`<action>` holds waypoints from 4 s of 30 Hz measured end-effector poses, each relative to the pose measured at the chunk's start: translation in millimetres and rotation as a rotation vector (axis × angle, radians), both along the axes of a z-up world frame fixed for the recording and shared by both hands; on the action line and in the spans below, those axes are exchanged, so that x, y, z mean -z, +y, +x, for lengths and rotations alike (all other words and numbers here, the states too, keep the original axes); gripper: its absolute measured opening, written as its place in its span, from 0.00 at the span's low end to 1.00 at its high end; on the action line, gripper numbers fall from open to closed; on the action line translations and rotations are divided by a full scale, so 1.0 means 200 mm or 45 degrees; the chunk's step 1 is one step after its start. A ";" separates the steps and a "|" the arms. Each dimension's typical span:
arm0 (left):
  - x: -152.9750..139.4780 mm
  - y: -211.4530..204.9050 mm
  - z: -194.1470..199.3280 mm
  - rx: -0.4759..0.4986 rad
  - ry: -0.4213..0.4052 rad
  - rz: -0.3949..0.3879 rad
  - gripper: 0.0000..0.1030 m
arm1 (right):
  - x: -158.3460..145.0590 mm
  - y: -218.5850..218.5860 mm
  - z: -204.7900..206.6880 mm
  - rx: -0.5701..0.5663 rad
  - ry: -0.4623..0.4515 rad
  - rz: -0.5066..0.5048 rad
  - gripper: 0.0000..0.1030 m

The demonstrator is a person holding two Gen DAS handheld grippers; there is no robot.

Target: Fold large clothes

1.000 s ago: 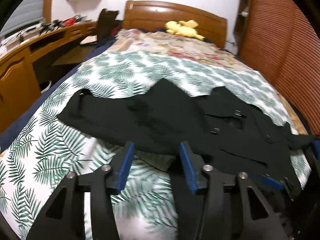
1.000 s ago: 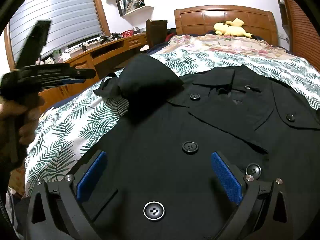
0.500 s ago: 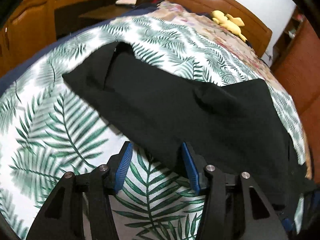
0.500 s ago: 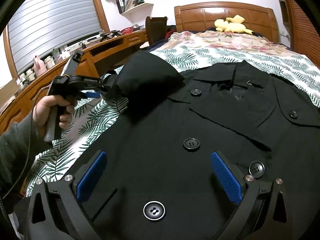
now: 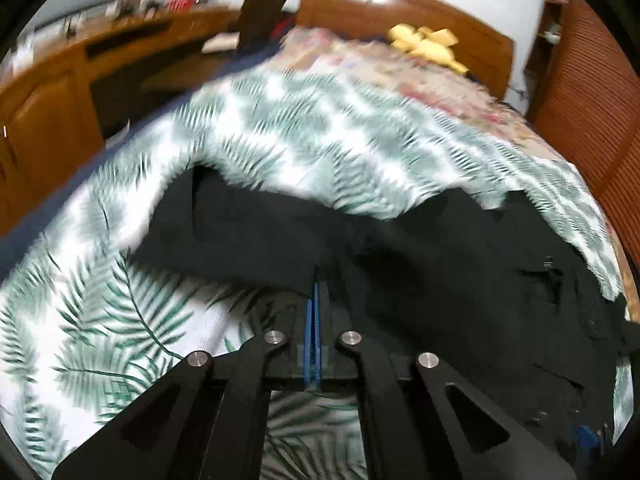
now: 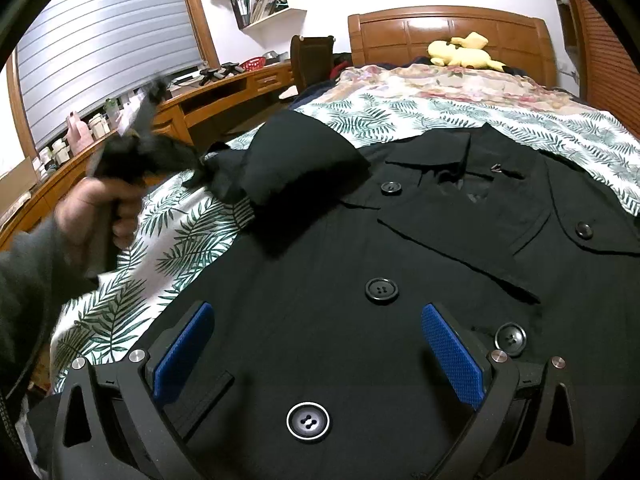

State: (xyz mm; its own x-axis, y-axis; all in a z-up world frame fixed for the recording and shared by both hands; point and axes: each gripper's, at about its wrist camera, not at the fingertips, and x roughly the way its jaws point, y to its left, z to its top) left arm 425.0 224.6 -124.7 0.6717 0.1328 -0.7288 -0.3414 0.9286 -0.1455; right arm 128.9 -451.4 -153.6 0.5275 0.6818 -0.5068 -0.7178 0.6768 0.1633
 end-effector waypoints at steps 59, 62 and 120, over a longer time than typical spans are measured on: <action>0.15 -0.87 -0.39 0.318 0.209 0.096 0.64 | -0.11 -0.64 -0.04 0.220 -0.057 -0.048 1.00; 0.20 -0.86 -0.36 0.307 0.239 0.135 0.51 | -0.12 -0.64 -0.03 0.221 -0.051 -0.042 1.00; -0.29 -1.54 -1.00 0.777 -0.322 -0.035 0.47 | -0.36 -1.03 -0.44 0.458 -0.113 -0.048 1.00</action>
State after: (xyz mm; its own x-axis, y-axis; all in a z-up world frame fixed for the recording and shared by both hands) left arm 225.7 -82.6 -67.6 0.7714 -0.3426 -0.5363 0.2928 0.9393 -0.1788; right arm 40.8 -657.8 -82.4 0.7731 0.4264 -0.4695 -0.4430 0.8928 0.0815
